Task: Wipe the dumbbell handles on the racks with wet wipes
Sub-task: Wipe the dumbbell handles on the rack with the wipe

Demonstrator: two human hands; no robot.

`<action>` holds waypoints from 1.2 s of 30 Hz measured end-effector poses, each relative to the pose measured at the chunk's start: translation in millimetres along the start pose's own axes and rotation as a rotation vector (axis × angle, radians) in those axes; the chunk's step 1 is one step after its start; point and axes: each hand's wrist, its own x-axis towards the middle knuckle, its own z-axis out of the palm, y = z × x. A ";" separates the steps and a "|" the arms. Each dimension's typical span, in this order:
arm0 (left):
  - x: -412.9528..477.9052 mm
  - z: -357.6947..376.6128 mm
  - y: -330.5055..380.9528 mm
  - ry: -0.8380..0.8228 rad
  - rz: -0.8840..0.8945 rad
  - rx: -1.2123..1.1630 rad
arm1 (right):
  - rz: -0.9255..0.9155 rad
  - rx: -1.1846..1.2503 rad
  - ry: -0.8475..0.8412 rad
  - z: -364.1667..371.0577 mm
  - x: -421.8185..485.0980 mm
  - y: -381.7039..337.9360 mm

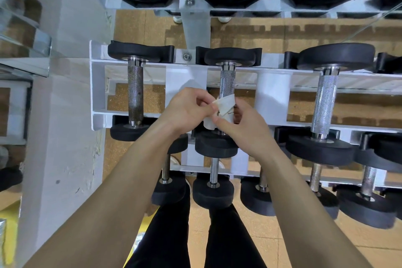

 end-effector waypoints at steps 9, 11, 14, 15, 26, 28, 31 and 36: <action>-6.8 1.2 -16.0 -0.044 -0.001 -0.130 | -0.141 -0.309 0.103 -3.6 1.6 6.3; -8.7 3.7 -17.7 -0.009 0.018 -0.122 | -0.141 -0.282 0.158 -6.6 -1.6 7.8; -14.9 12.6 -12.7 0.022 0.102 -0.078 | -0.121 -0.249 0.268 -11.5 -3.9 10.7; -16.6 15.7 -10.9 0.020 0.139 -0.055 | -0.110 -0.225 0.286 -11.4 -2.9 12.7; -4.8 19.5 -7.6 0.187 0.010 0.102 | -0.123 -0.033 0.333 -16.2 -16.1 -5.1; -3.8 22.5 -4.4 0.190 0.012 0.158 | -0.121 0.014 0.288 -17.7 -20.6 -9.7; -11.4 24.8 3.1 0.207 0.055 0.116 | -0.054 0.011 0.293 -14.8 -13.7 -6.9; -25.2 32.0 7.2 0.147 0.032 -0.149 | 0.026 -0.038 0.326 -17.3 -2.2 -6.2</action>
